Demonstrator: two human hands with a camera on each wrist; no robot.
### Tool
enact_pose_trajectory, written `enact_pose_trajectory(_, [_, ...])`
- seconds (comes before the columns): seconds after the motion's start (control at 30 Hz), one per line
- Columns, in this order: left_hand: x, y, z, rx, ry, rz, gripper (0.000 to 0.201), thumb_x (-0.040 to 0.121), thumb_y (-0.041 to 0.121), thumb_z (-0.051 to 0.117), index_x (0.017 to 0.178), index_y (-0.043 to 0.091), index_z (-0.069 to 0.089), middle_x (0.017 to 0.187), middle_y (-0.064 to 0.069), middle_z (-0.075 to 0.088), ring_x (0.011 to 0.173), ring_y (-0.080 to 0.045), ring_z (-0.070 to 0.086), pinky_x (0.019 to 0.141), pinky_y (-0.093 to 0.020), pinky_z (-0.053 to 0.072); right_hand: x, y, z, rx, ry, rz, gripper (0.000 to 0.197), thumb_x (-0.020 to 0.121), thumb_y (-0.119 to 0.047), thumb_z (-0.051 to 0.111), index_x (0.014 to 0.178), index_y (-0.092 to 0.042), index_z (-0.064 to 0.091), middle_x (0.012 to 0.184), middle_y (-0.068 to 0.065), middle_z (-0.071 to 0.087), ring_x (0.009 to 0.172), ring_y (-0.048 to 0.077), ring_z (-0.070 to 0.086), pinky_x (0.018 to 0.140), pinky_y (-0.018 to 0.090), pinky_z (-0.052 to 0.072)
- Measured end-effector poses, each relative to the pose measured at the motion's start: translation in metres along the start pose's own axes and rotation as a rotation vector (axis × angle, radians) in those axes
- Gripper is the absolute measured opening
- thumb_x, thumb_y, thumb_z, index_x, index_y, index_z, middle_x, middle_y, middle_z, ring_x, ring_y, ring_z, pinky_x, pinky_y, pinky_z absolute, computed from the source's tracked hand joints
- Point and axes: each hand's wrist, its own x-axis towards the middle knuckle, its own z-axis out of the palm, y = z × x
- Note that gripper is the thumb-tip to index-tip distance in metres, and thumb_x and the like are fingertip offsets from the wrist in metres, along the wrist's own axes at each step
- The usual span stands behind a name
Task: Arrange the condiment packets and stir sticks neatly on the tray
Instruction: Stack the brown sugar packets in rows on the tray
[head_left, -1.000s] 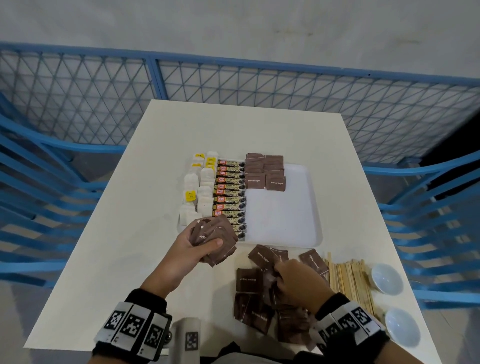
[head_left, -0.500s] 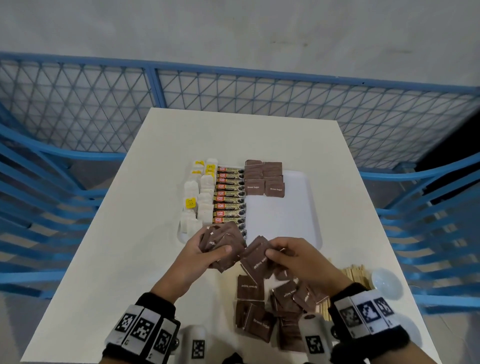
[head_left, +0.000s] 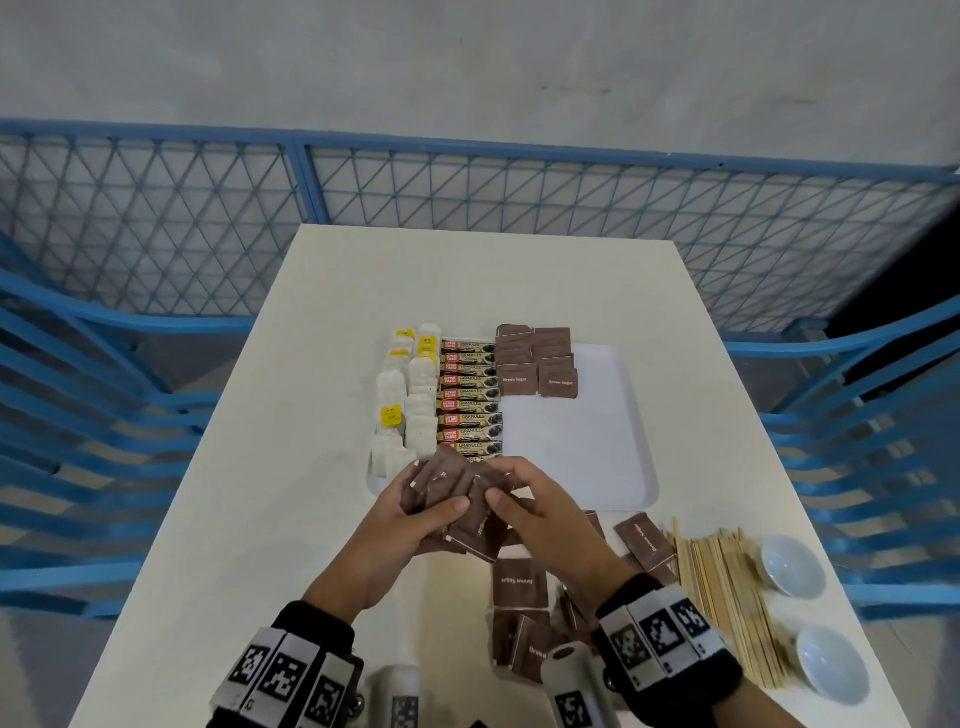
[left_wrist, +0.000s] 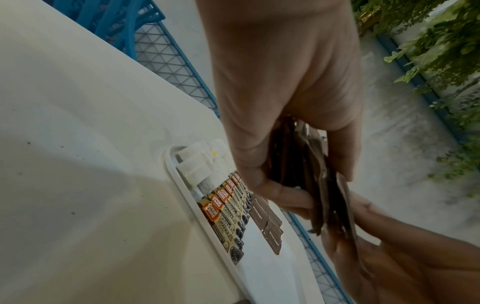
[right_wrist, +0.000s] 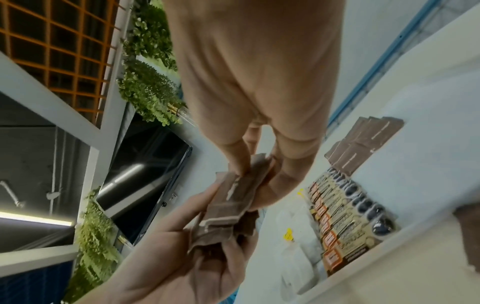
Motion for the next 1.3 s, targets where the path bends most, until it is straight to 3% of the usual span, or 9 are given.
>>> enact_pose_trajectory(0.2, [0.002,0.003,-0.014,-0.012,0.081,0.035,0.032,0.084,-0.001,0.061,0.110,0.017,0.058,0.098,-0.008,0.072,0.080,-0.024,0.071,0.061,-0.034,0.057,0.006,0.009,0.006,0.151,-0.013,0.078,0.067,0.076,0.005,0.070,0.126,-0.027,0.039,0.118,0.012,0.054,0.091,0.021,0.065,0.078,0.027,0.056])
enact_pose_trajectory(0.3, [0.003,0.004,-0.024,-0.029,0.101,0.039,0.031,0.085,-0.003,0.060,0.110,0.015,0.058,0.092,-0.005,0.072,0.073,-0.020,0.070,0.054,-0.030,0.055,0.012,0.014,0.004,0.217,0.073,0.123,0.052,0.074,0.009,0.069,0.113,-0.017,0.047,0.112,0.016,0.060,0.089,0.024,0.063,0.075,0.030,0.055])
enact_pose_trajectory(0.4, [0.002,0.005,-0.034,-0.056,0.062,0.021,0.032,0.085,-0.005,0.058,0.111,0.013,0.057,0.088,-0.002,0.072,0.072,-0.018,0.069,0.053,-0.029,0.053,0.015,0.017,-0.002,0.229,0.094,0.139,0.028,0.082,0.007,0.061,0.105,-0.008,0.057,0.100,0.016,0.067,0.082,0.024,0.063,0.057,0.021,0.048])
enact_pose_trajectory(0.6, [0.000,0.011,-0.041,0.008,-0.104,-0.022,0.049,0.065,0.011,0.071,0.112,0.009,0.057,0.087,-0.004,0.072,0.073,-0.018,0.069,0.053,-0.029,0.052,0.019,0.019,-0.010,0.151,0.098,0.191,0.026,0.092,0.006,0.041,0.099,-0.011,0.059,0.091,0.011,0.065,0.077,0.019,0.063,0.071,0.032,0.055])
enact_pose_trajectory(0.73, [0.007,0.011,-0.033,0.058,-0.139,-0.042,0.063,0.052,0.024,0.078,0.111,0.013,0.059,0.092,-0.003,0.074,0.081,-0.018,0.070,0.058,-0.030,0.054,0.025,0.019,-0.015,0.057,0.106,0.118,0.019,0.088,0.003,0.055,0.097,-0.014,0.053,0.098,0.010,0.064,0.068,0.017,0.067,0.062,0.030,0.055])
enact_pose_trajectory(0.83, [0.014,0.010,-0.023,0.092,-0.160,-0.079,0.061,0.057,0.020,0.079,0.115,0.013,0.060,0.102,-0.005,0.073,0.091,-0.019,0.070,0.067,-0.027,0.054,0.030,0.020,-0.016,0.122,0.096,0.101,0.011,0.085,-0.003,0.063,0.091,-0.010,0.058,0.089,0.007,0.066,0.065,0.015,0.066,0.059,0.024,0.053])
enact_pose_trajectory(1.03, [0.027,0.005,-0.008,0.107,-0.055,-0.071,0.041,0.071,0.006,0.074,0.110,0.013,0.063,0.096,-0.004,0.075,0.086,-0.016,0.071,0.063,-0.025,0.053,0.040,0.024,-0.024,0.259,0.104,0.142,0.011,0.084,0.002,0.062,0.083,-0.009,0.065,0.077,0.005,0.067,0.063,0.015,0.066,0.047,0.029,0.051])
enact_pose_trajectory(1.17, [0.034,0.000,-0.005,0.102,0.027,-0.062,0.042,0.072,0.007,0.076,0.111,0.014,0.063,0.100,-0.005,0.074,0.091,-0.020,0.070,0.066,-0.028,0.054,0.054,0.025,-0.036,0.106,0.110,0.151,0.016,0.082,0.001,0.065,0.075,-0.014,0.065,0.070,0.000,0.067,0.063,0.009,0.061,0.059,0.017,0.051])
enact_pose_trajectory(1.3, [0.041,-0.003,-0.008,0.034,0.138,-0.031,0.038,0.076,0.000,0.072,0.110,0.015,0.063,0.094,-0.003,0.074,0.078,-0.016,0.070,0.058,-0.029,0.053,0.082,0.032,-0.060,0.029,0.218,0.191,0.014,0.080,0.001,0.067,0.077,-0.012,0.063,0.073,0.000,0.066,0.063,0.009,0.058,0.056,0.012,0.047])
